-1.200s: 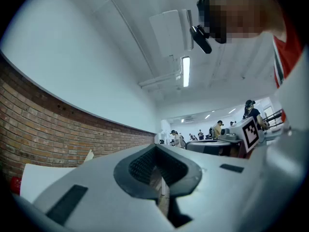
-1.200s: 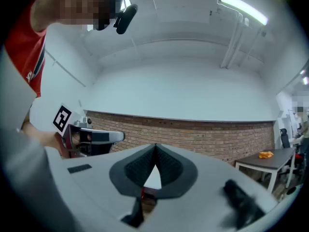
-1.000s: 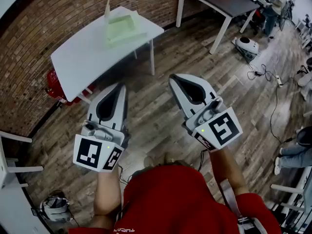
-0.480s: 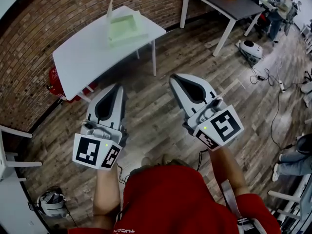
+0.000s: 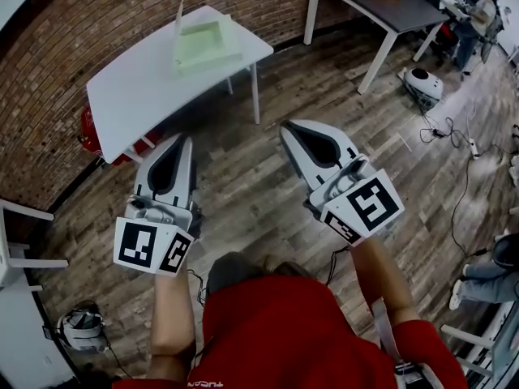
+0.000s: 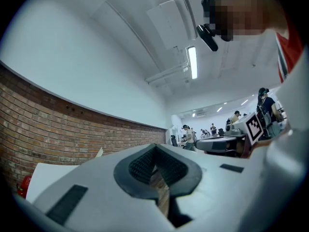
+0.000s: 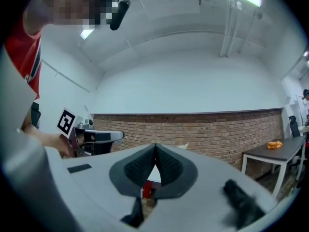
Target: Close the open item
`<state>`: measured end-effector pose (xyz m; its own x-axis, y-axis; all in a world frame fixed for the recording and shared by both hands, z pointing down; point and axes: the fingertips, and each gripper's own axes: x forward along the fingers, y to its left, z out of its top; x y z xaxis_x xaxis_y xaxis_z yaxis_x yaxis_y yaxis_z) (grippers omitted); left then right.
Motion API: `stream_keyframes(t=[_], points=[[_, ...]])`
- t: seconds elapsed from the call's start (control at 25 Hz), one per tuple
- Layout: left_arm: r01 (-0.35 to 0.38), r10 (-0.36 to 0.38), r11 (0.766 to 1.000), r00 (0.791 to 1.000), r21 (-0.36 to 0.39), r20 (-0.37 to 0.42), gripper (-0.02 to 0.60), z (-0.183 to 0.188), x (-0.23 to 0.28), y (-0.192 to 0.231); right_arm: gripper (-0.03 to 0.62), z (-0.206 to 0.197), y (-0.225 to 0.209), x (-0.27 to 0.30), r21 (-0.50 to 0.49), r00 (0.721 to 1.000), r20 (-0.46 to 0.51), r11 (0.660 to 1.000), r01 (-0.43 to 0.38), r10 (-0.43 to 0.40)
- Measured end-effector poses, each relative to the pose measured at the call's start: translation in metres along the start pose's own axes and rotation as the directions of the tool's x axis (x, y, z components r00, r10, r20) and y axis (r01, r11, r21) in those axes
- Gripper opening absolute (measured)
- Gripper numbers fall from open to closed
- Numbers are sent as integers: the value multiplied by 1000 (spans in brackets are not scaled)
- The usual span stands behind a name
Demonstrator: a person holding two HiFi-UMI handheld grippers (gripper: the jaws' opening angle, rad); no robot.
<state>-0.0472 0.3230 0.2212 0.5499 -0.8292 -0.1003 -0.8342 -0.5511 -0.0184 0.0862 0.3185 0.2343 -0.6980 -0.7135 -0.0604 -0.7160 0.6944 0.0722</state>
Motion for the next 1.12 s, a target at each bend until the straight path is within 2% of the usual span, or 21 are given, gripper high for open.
stream_keyframes(t=[0.24,0.52,1.12], points=[[-16,16,1000,1000,0,-8,12,-4,12,5,31,-5,-12,9,6,1000,-10,1000,-5,5],[-26,26,1000,1000,2,2,12,-11,36,36,31,-7,-32,43,-8,1000,-8,1000,0,0],[-41,42,999,999,21,-17,12,-35,132,165,31,-12,-99,191,1,1000,-7,1000,11,-11]])
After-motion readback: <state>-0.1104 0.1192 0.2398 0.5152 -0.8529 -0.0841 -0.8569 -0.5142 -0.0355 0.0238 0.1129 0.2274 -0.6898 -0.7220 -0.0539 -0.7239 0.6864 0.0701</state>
